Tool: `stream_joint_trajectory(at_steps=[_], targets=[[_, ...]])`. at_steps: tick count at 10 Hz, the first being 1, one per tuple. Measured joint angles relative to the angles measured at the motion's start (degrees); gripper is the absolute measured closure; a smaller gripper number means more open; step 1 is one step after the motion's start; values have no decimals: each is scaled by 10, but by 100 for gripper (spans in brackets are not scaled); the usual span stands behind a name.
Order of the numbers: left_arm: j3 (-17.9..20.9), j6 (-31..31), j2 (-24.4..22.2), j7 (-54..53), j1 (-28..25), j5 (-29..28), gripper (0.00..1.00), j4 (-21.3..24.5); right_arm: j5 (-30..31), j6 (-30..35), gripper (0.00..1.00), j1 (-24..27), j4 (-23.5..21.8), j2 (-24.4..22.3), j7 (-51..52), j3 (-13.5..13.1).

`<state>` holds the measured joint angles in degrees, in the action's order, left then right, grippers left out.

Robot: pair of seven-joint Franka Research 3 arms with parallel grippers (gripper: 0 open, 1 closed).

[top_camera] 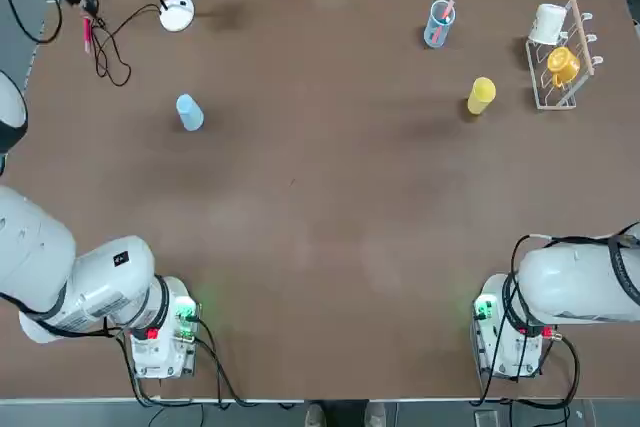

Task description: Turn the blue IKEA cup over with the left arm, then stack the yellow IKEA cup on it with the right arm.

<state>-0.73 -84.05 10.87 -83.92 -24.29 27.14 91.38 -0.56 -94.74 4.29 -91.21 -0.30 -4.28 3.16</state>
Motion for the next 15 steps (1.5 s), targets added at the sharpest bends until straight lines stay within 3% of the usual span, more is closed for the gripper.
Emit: stream_joint_trajectory(at_steps=[3, 6, 12, 15], targets=[[0, 9, 69, -220, -62, 67, 1, 60, 0, 0, 0, 0, 0, 0, 0, 0], [-2, 32, 170, -382, -87, 109, 1, 63, 0, 0, 0, 0, 0, 0, 0, 0], [-25, -2, 313, -535, -79, 171, 1, 59, 0, 0, 0, 0, -1, 0, 0, 0], [-28, -17, 335, -569, -80, 192, 1, 56, 0, 0, 0, 0, -1, 0, 0, 0]])
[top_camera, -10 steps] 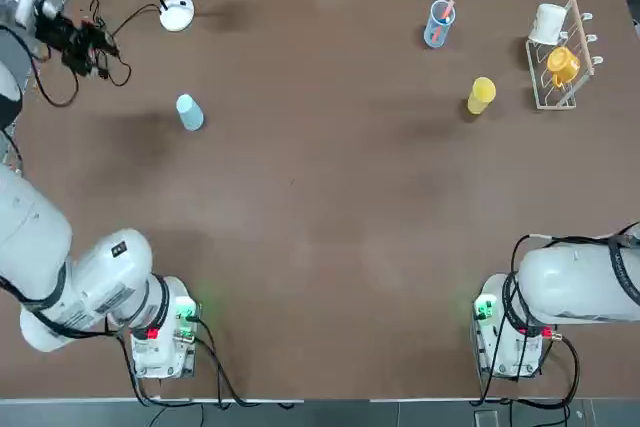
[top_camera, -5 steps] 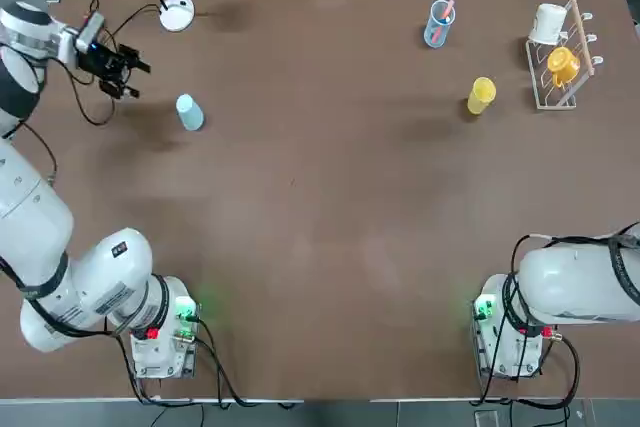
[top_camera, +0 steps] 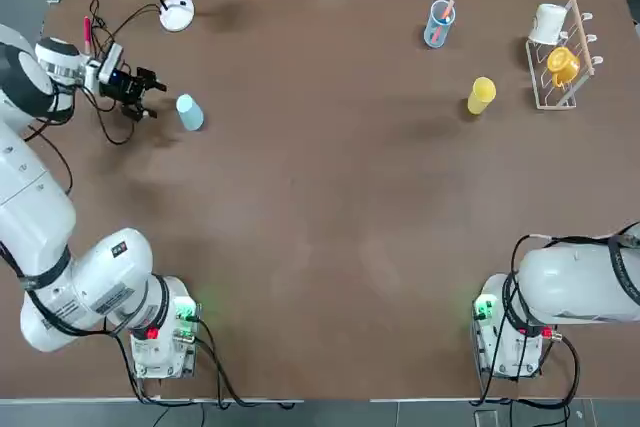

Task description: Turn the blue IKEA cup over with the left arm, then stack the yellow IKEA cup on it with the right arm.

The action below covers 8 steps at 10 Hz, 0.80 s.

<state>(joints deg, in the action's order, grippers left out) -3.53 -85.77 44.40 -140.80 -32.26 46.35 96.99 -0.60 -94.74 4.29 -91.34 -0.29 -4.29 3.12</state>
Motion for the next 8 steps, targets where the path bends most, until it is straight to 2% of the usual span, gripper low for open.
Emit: stream_joint_trajectory(at_steps=[4, 8], targets=[[-24, -32, 26, -25, 3, 22, 1, 2, 0, 3, 0, 0, -1, 0, 0, 0], [-26, -46, 37, -52, 5, 22, 1, 19, 0, 3, 0, 0, -4, 0, 0, 1]])
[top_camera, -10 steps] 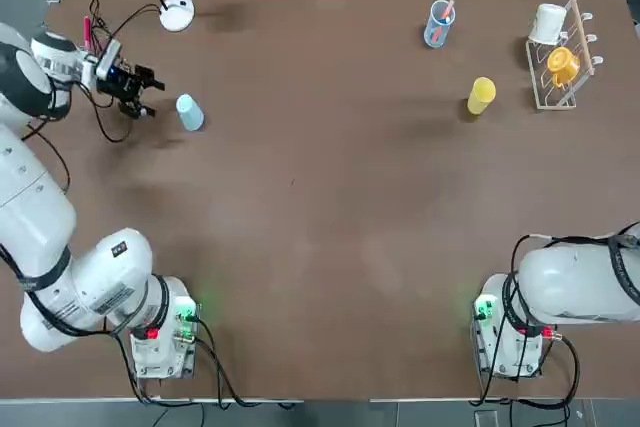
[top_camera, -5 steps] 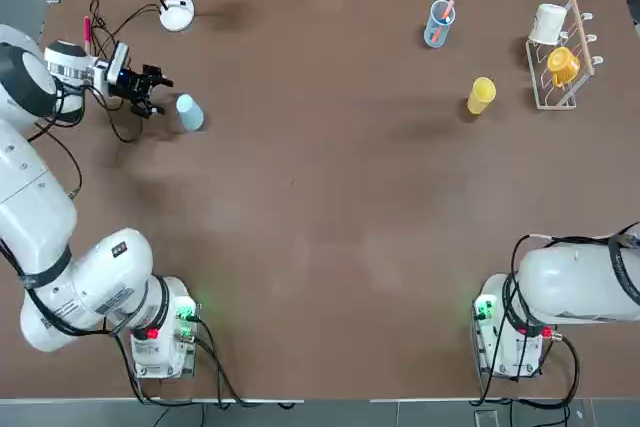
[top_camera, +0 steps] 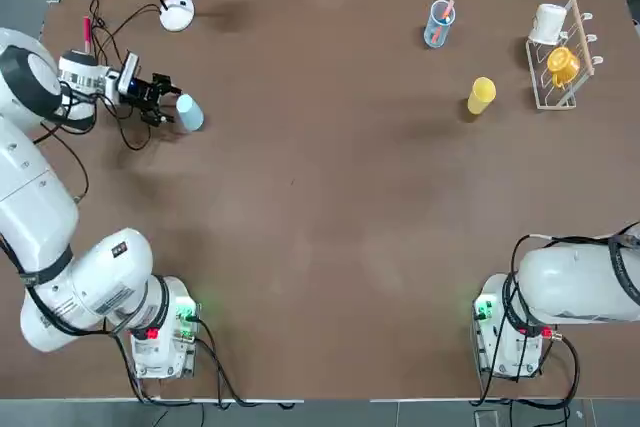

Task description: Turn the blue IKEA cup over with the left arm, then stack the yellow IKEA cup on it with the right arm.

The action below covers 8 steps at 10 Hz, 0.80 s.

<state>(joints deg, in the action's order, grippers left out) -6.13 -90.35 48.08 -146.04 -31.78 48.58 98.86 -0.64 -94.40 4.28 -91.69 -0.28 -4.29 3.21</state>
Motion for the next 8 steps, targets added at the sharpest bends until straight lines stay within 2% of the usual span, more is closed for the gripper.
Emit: stream_joint_trajectory(at_steps=[3, 8], targets=[[-2, -18, 1, -21, 7, 1, 1, 23, 0, -1, 0, 0, -6, 0, 0, 2], [-19, -41, 8, -28, 13, 23, 1, 28, -1, -4, 0, 0, -12, 0, 0, 2]])
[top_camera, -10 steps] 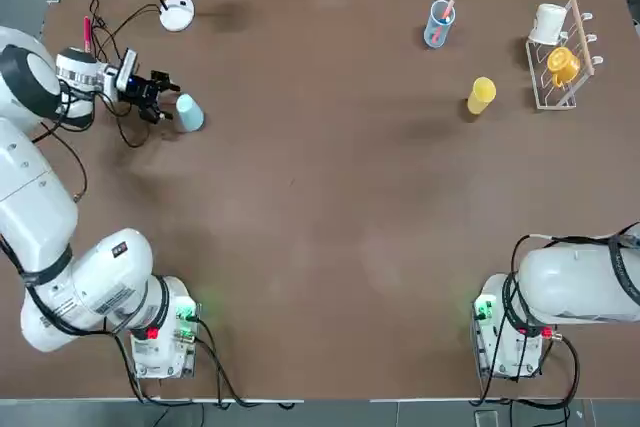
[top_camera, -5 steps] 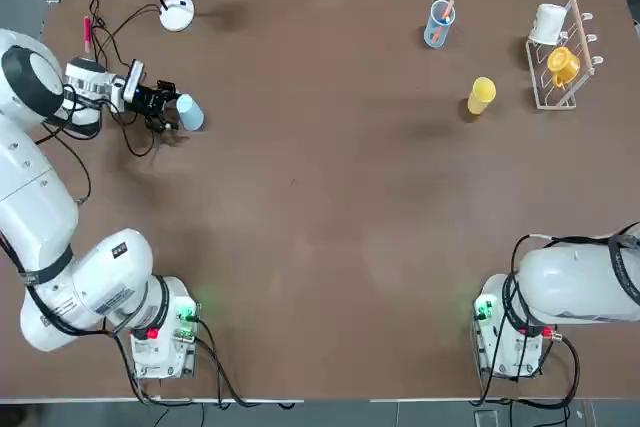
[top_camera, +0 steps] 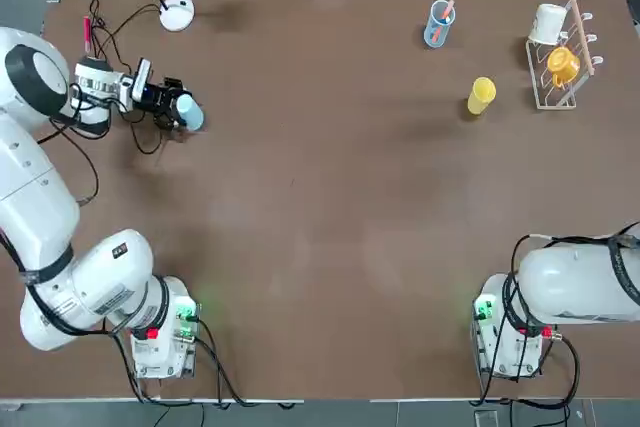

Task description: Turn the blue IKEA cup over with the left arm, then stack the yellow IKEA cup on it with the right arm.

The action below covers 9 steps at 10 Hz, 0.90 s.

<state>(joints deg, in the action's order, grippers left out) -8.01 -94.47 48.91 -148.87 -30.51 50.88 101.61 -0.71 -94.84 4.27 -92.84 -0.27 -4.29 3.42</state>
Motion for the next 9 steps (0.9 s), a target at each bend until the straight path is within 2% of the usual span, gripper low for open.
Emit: stream_joint_trajectory(at_steps=[6, 9], targets=[[-12, -6, 12, -2, 1, 9, 5, 1, 0, -1, 0, 0, 0, 0, 0, 0], [-13, -6, 15, -2, 1, 10, 21, 1, 0, -1, 0, 0, 0, 0, 0, 0]])
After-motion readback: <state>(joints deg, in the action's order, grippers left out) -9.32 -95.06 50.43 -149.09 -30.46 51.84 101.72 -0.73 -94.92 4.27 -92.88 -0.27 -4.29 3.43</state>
